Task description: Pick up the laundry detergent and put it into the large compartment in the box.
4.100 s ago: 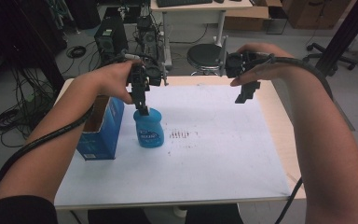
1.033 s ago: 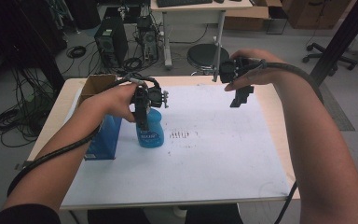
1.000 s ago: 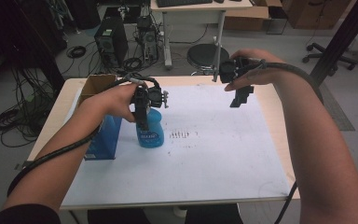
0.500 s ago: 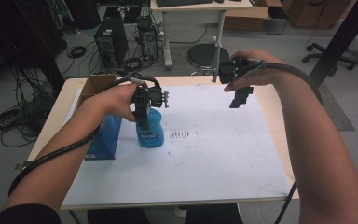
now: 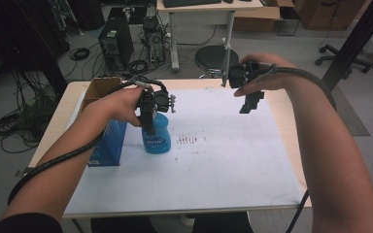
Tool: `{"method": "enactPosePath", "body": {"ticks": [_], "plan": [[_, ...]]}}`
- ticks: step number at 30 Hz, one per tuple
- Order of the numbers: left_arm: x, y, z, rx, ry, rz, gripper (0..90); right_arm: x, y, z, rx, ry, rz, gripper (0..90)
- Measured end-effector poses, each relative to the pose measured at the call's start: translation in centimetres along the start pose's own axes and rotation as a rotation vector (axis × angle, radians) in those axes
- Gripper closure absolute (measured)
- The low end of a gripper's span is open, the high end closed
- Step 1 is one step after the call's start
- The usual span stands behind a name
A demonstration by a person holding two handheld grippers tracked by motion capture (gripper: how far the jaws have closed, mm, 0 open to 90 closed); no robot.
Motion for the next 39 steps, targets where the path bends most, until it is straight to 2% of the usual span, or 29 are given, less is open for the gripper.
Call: {"method": "enactPosePath", "body": {"ticks": [5, 16, 19, 30, 39], "plan": [[-0.23, -0.09, 0.01, -0.011, 0.018, 0.008, 24.6, 0.01, 0.04, 0.01, 0.002, 0.0, 0.002, 6.9], [-0.37, -0.3, -0.28, -0.01, 0.009, 0.025, 33.4, -0.03, 0.03, 0.18, -0.002, -0.001, 0.001, 7.0], [-0.55, -0.25, -0.17, -0.014, 0.029, 0.021, 36.4, -0.09, 0.06, 0.12, -0.002, -0.002, -0.001, 7.0], [-0.42, -0.44, -0.24, -0.013, 0.023, 0.025, 37.7, -0.04, 0.12, 0.34, -0.007, 0.002, -0.001, 7.0], [-0.34, -0.52, -0.04, -0.001, 0.043, 0.026, 37.8, -0.1, 0.16, 0.21, -0.002, 0.003, -0.002, 7.1]]}}
Point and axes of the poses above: each handheld gripper's, and its own axes: x roughly backward along the jaws, z roughly out of its underside, y roughly to its left, the point moved 10 cm from there along -x, roughly forward along the jaws, and after that the axes turned 6 degrees about -x, right-handed, at the moved point
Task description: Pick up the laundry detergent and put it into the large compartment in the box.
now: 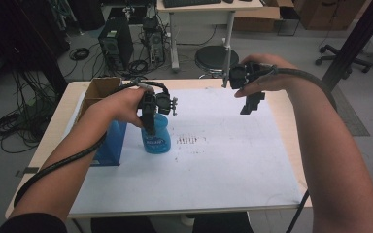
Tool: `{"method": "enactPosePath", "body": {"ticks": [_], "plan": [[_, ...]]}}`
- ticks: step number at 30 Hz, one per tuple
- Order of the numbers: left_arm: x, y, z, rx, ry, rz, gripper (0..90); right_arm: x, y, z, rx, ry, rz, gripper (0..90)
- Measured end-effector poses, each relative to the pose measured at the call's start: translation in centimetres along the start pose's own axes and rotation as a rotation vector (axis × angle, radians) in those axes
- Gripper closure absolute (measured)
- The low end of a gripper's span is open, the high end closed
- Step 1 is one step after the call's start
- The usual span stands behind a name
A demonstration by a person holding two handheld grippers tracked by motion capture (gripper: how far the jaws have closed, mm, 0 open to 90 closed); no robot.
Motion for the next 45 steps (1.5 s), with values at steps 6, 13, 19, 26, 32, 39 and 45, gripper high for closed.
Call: {"method": "enactPosePath", "body": {"ticks": [6, 13, 19, 26, 32, 39, 45], "plan": [[0.8, -0.2, -0.1, 0.011, -0.003, 0.002, 37.8, 0.2, -0.1, 0.1, -0.003, 0.003, 0.003, 7.1], [2.7, -0.6, -0.4, 0.019, -0.007, -0.001, 37.8, 0.3, -0.1, 0.1, -0.001, 0.002, 0.006, 7.1], [4.2, -1.0, -0.3, 0.045, 0.004, -0.003, 37.8, 0.4, 0.0, 0.1, -0.001, 0.001, 0.006, 7.1], [5.9, -1.7, -0.1, 0.067, 0.024, 0.001, 37.8, 0.4, 0.0, 0.2, -0.001, -0.001, 0.009, 7.1], [7.3, -2.2, -0.1, 0.121, 0.024, 0.005, 37.9, 0.4, 0.1, 0.1, 0.002, -0.005, 0.007, 7.1], [8.0, -2.0, 0.1, 0.165, 0.025, -0.022, 37.9, 0.2, 0.2, 0.0, 0.007, -0.008, 0.005, 7.1], [8.4, -1.3, 0.4, 0.381, 0.021, 0.027, 38.0, 0.2, 0.2, 0.1, 0.007, -0.01, 0.007, 7.1]]}}
Point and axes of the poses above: each handheld gripper's, and its own axes: x roughly backward along the jaws, z roughly out of its underside, y roughly to its left, the point moved 10 cm from there along -x, roughly forward along the jaws, and after that the axes turned 6 degrees about -x, right-handed, at the moved point
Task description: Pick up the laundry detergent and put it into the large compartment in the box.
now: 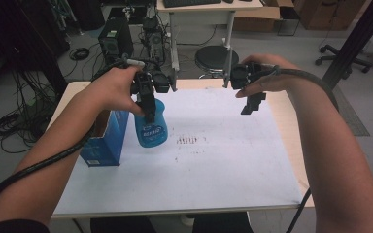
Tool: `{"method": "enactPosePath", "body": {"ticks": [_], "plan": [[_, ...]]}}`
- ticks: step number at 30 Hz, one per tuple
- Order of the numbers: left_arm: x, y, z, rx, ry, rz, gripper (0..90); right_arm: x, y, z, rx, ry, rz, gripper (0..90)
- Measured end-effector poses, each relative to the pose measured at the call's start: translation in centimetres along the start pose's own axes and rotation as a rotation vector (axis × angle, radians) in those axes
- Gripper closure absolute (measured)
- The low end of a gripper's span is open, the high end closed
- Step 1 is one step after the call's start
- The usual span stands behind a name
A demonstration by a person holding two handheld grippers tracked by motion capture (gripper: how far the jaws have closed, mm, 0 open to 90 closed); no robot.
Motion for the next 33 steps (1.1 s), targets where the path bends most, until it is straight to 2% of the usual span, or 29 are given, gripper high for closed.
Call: {"method": "enactPosePath", "body": {"ticks": [1, 8, 10, 12, 13, 14, 15, 17, 18, 19, 23, 24, 27, 33], "plan": [[0.0, 0.0, 0.0, 0.0, 0.0, 0.0, 38.0, 0.0, 0.0, 0.0, 0.0, 0.0, 0.0, 7.1], [0.9, 0.4, 0.0, 0.136, 0.012, 0.014, 38.1, -0.2, -0.1, 0.0, 0.002, 0.002, -0.003, 7.1], [1.3, 0.3, -0.1, 0.152, 0.01, 0.02, 38.2, -0.2, -0.1, 0.0, 0.001, 0.001, -0.001, 7.1], [1.5, 0.1, -0.3, 0.194, 0.011, 0.039, 38.1, -0.2, -0.1, -0.1, 0.003, 0.001, -0.001, 7.1], [1.7, 0.1, -0.2, 0.2, 0.015, 0.043, 38.1, -0.2, -0.1, -0.1, 0.003, 0.002, -0.002, 7.1], [1.8, 0.0, -0.3, 0.219, 0.016, 0.049, 38.2, -0.2, -0.2, -0.1, 0.003, 0.002, -0.001, 7.0], [2.2, -0.1, -0.4, 0.261, 0.003, 0.054, 38.1, -0.2, -0.2, -0.1, 0.004, 0.001, -0.003, 7.2], [2.3, -0.1, -0.3, 0.268, 0.006, 0.058, 38.2, -0.3, -0.2, -0.1, 0.004, 0.002, -0.003, 7.1], [2.8, -0.1, -0.3, 0.296, -0.005, 0.061, 38.1, -0.3, -0.2, -0.1, 0.005, 0.0, -0.005, 7.1], [2.8, -0.1, -0.3, 0.296, -0.005, 0.061, 38.1, -0.3, -0.2, -0.1, 0.006, 0.001, -0.004, 7.0], [3.8, 0.0, 0.0, 0.373, -0.012, 0.085, 38.1, -0.4, -0.2, -0.1, 0.007, 0.003, -0.005, 7.1], [4.5, 0.1, 0.2, 0.411, -0.027, 0.088, 38.1, -0.4, -0.2, -0.1, 0.007, 0.001, -0.004, 7.1], [5.1, 0.2, 0.4, 0.42, -0.031, 0.085, 38.1, -0.3, -0.2, -0.1, 0.009, -0.002, -0.005, 7.1], [7.1, 0.8, 1.5, 0.53, -0.035, 0.072, 38.1, -0.1, -0.3, -0.3, 0.012, -0.002, -0.004, 7.1]]}}
Point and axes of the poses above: each handheld gripper's, and its own axes: x roughly backward along the jaws, z roughly out of its underside, y roughly to its left, the point moved 10 cm from there along -x, roughly forward along the jaws, and after that the axes turned 6 degrees about -x, right-handed, at the moved point
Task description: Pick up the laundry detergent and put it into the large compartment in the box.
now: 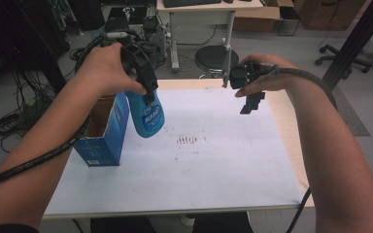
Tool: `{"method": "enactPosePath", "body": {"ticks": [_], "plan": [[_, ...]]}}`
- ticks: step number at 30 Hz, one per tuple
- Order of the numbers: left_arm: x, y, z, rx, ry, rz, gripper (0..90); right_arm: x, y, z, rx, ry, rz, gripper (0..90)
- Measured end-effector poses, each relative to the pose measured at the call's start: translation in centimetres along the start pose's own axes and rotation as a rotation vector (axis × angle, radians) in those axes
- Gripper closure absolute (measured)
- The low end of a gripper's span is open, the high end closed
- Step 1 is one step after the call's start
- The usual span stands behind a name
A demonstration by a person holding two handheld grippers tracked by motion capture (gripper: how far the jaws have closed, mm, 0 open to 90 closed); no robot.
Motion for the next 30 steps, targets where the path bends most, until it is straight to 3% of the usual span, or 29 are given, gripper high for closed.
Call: {"method": "enactPosePath", "body": {"ticks": [1, 12, 15, 25, 30], "plan": [[0.7, 0.5, 0.4, 0.027, 0.003, -0.003, 38.1, 0.1, 0.0, -0.1, 0.005, 0.0, 0.001, 7.1], [3.5, 3.1, 2.2, 0.159, 0.022, -0.004, 38.1, 0.2, 0.0, -0.8, 0.018, 0.0, 0.005, 7.1], [4.0, 3.9, 2.8, 0.19, 0.033, -0.022, 38.1, 0.2, 0.0, -0.9, 0.02, 0.002, 0.004, 7.2], [5.7, 5.7, 3.9, 0.279, 0.005, -0.011, 38.1, 0.1, 0.0, -1.1, 0.023, 0.003, 0.003, 7.1], [6.4, 6.9, 4.6, 0.354, 0.007, -0.027, 38.1, 0.0, 0.0, -1.3, 0.027, 0.002, 0.003, 7.1]]}}
Point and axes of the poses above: each handheld gripper's, and its own axes: x roughly backward along the jaws, z roughly out of its underside, y roughly to its left, the point moved 10 cm from there along -x, roughly forward along the jaws, and after that the axes turned 6 degrees about -x, right-handed, at the moved point
